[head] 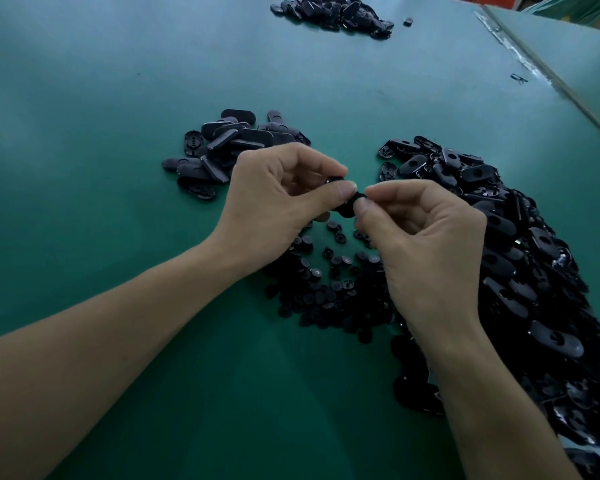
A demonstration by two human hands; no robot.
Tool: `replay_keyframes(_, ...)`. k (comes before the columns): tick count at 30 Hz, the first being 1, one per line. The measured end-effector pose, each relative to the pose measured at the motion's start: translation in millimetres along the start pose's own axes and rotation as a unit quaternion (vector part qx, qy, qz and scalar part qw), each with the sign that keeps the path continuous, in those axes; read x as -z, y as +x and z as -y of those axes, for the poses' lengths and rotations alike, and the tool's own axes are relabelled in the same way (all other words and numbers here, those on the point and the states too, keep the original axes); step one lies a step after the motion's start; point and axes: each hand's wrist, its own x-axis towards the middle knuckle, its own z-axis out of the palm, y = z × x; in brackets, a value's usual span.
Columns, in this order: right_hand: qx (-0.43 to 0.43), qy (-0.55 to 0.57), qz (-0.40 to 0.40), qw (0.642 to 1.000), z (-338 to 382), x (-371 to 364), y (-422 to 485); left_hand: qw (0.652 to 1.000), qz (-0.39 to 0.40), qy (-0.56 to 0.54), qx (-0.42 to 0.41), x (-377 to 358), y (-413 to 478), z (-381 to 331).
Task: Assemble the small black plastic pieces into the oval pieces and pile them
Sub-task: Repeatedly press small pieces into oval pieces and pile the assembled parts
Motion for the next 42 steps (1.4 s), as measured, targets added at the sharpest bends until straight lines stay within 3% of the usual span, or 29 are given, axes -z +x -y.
replay_keyframes(20, -0.041, -0.03, -0.014, 0.999, -6.1, -0.9, 2.0, 0.999, 0.048, 0.004, -0.007, 0.0, -2.5, 1.0)
replay_keyframes(42, -0.051, -0.047, 0.029, 0.997, -5.0, 2.4, 0.1, 0.992, 0.073, 0.095, -0.042, -4.1, -7.5, 1.8)
